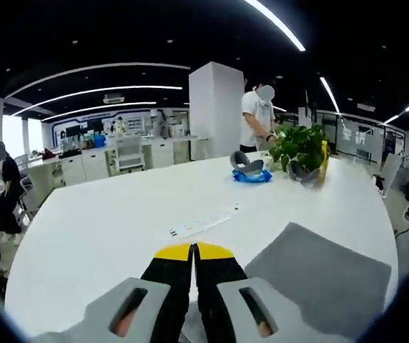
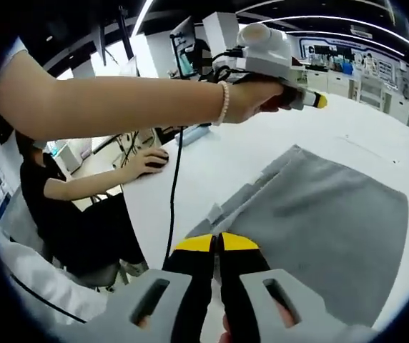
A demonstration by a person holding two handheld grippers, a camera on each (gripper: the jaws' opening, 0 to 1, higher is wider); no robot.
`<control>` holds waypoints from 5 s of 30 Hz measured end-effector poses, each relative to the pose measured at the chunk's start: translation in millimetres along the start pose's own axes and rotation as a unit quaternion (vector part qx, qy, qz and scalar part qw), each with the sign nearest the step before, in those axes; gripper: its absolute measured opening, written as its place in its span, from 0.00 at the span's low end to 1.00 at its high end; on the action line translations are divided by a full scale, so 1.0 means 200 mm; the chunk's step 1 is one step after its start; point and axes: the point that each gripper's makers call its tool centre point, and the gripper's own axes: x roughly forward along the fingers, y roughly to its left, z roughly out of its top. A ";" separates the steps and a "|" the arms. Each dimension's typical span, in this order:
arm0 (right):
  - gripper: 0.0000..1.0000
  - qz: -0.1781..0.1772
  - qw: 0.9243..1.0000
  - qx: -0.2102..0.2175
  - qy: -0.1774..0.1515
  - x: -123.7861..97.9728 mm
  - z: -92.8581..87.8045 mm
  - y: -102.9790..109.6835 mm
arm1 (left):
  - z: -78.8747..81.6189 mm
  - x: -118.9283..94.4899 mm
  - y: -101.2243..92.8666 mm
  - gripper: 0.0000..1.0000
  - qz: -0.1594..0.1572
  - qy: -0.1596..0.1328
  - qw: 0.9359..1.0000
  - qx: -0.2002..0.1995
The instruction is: Fold the towel on the table until its edges align and the towel forms a compact rectangular stack.
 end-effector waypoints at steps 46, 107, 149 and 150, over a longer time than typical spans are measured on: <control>0.00 0.024 0.998 0.007 0.056 0.10 -0.17 0.03 | -0.65 0.05 0.09 0.11 0.015 0.123 0.989 -0.084; 0.00 -0.050 0.998 -0.046 0.001 -0.12 -0.07 -0.39 | -0.23 -0.28 -0.05 0.11 0.033 0.039 0.997 -0.055; 0.00 -0.106 0.992 -0.065 0.033 -0.27 0.05 -1.58 | -0.82 -0.96 -0.70 0.12 0.164 0.118 0.965 -0.169; 0.00 -0.106 0.991 -0.068 0.039 -0.25 0.04 -1.59 | -0.83 -0.96 -0.71 0.12 0.164 0.119 0.964 -0.169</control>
